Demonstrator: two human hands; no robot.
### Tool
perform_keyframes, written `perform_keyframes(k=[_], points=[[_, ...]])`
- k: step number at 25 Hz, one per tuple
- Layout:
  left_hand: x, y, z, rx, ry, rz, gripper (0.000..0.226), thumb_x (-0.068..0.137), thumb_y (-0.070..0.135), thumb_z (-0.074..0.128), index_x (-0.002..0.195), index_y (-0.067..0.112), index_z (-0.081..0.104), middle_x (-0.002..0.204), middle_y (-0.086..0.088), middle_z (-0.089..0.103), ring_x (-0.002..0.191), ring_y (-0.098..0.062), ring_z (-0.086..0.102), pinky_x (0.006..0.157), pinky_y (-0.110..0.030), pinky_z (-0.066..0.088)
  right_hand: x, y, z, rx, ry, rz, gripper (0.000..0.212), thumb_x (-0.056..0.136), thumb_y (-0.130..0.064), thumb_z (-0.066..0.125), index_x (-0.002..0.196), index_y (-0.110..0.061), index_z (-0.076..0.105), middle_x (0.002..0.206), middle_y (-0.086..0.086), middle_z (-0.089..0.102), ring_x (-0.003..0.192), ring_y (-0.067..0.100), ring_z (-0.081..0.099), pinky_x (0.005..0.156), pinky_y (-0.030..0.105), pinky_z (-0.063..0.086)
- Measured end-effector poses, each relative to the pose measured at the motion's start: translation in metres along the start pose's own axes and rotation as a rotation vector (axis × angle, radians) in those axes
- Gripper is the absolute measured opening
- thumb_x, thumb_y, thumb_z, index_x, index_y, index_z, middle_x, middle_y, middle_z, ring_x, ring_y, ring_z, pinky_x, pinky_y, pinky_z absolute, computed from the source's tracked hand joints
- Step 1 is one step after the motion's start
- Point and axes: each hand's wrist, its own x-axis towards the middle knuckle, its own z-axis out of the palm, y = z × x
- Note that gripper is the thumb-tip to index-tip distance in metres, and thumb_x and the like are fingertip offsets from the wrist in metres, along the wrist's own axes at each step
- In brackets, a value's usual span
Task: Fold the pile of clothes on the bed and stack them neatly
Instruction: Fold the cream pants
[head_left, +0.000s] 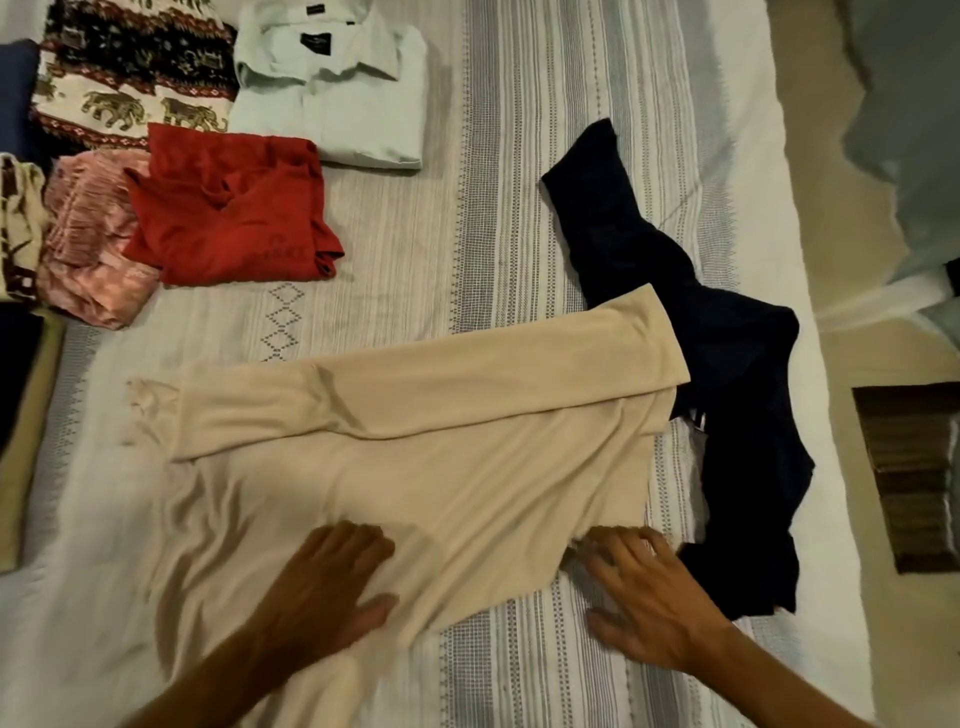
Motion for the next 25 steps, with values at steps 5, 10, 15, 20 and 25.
perform_keyframes(k=[5, 10, 15, 20, 25], points=[[-0.049, 0.058, 0.045, 0.06, -0.117, -0.016, 0.055, 0.073, 0.056, 0.071, 0.121, 0.029, 0.067, 0.138, -0.01, 0.061, 0.125, -0.045, 0.059, 0.097, -0.065, 0.048, -0.003, -0.007, 0.028, -0.064, 0.147, 0.337, 0.026, 0.091, -0.029, 0.057, 0.115, -0.019, 0.062, 0.115, 0.007, 0.057, 0.097, 0.033, 0.06, 0.077, 0.047, 0.052], [-0.06, 0.082, 0.049, 0.226, -0.063, -0.008, 0.043, 0.083, 0.015, 0.044, 0.123, 0.022, 0.059, 0.135, -0.016, 0.066, 0.113, -0.048, 0.067, 0.081, -0.064, 0.056, 0.001, 0.006, 0.019, -0.185, 0.065, 0.465, 0.04, 0.082, -0.006, 0.074, 0.118, -0.015, 0.058, 0.102, 0.011, 0.057, 0.088, 0.034, 0.06, 0.069, 0.05, 0.054], [-0.056, 0.072, 0.044, 0.312, -0.03, -0.003, 0.04, 0.082, 0.008, 0.042, 0.115, 0.017, 0.062, 0.133, -0.015, 0.066, 0.103, -0.041, 0.072, 0.054, -0.048, 0.06, -0.022, 0.024, -0.014, -0.335, 0.097, 0.359, 0.035, 0.075, -0.008, 0.081, 0.103, -0.011, 0.06, 0.077, 0.011, 0.062, 0.057, 0.032, 0.062, 0.066, 0.043, 0.034], [-0.069, 0.071, 0.048, 0.29, 0.048, -0.044, 0.037, 0.083, 0.003, 0.039, 0.108, 0.015, 0.063, 0.107, -0.012, 0.071, 0.084, -0.034, 0.072, 0.057, -0.043, 0.058, -0.098, 0.085, -0.019, -0.434, 0.081, 0.261, 0.042, 0.074, -0.013, 0.086, 0.108, -0.012, 0.061, 0.079, 0.013, 0.061, 0.058, 0.038, 0.06, 0.067, 0.046, 0.031], [-0.075, 0.067, 0.041, -0.164, 0.134, -0.362, 0.043, 0.072, 0.011, 0.079, 0.11, 0.023, 0.063, 0.099, 0.004, 0.071, 0.087, -0.014, 0.068, 0.077, -0.031, 0.058, -0.097, 0.101, -0.032, -0.367, 0.179, 0.05, 0.023, 0.092, -0.024, 0.043, 0.107, -0.015, 0.057, 0.108, 0.013, 0.064, 0.095, 0.039, 0.063, 0.085, 0.057, 0.044]])
